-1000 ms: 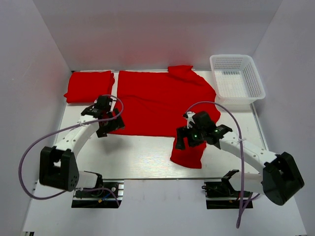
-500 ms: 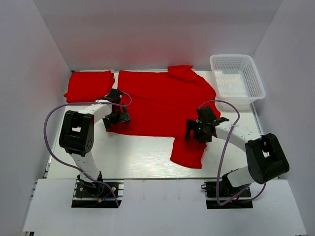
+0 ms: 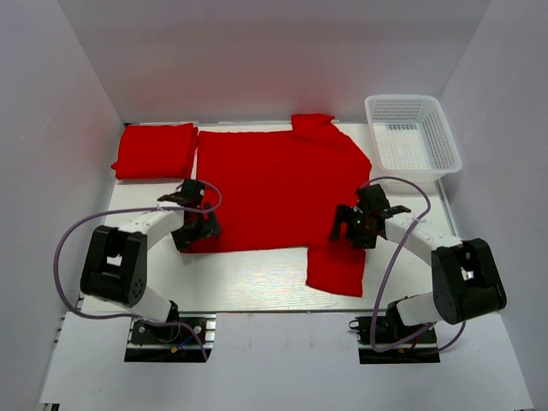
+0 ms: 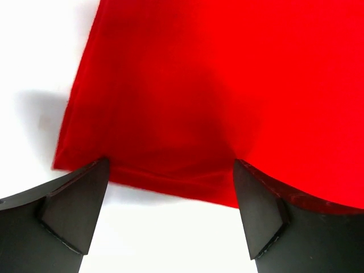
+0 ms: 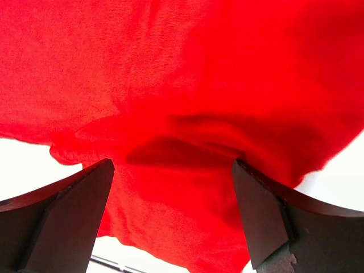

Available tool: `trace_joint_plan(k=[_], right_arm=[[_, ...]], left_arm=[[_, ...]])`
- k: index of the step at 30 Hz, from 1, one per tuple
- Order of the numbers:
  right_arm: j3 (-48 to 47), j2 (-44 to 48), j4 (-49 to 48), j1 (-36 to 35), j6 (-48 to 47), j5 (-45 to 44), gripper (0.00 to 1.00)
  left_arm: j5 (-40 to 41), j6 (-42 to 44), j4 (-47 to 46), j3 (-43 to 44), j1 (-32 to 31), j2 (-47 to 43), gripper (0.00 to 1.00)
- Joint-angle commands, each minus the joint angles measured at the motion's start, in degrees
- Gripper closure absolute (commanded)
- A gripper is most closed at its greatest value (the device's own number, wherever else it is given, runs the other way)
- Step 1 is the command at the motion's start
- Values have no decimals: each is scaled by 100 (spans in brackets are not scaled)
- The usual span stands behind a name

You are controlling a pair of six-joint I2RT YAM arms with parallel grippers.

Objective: Fold and stack the t-shirts
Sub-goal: Flatten out the tshirt

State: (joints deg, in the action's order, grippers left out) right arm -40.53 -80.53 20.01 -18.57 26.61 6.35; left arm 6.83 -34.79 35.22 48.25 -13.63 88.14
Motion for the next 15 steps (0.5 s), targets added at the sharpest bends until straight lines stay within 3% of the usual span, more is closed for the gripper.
trace_joint_plan(k=[1,7,15], right_arm=[[151,308,433,73,-33,128,10],[-208,767,811,64,-332,587,10],[-79,2004,1576,90,1,-195,10]], left_arm=[[11,-213,801,-211,-26,-471,0],[64,-143,1144,351,36,-1237,0],[960,-1153,2251,432,88,-1484,0]])
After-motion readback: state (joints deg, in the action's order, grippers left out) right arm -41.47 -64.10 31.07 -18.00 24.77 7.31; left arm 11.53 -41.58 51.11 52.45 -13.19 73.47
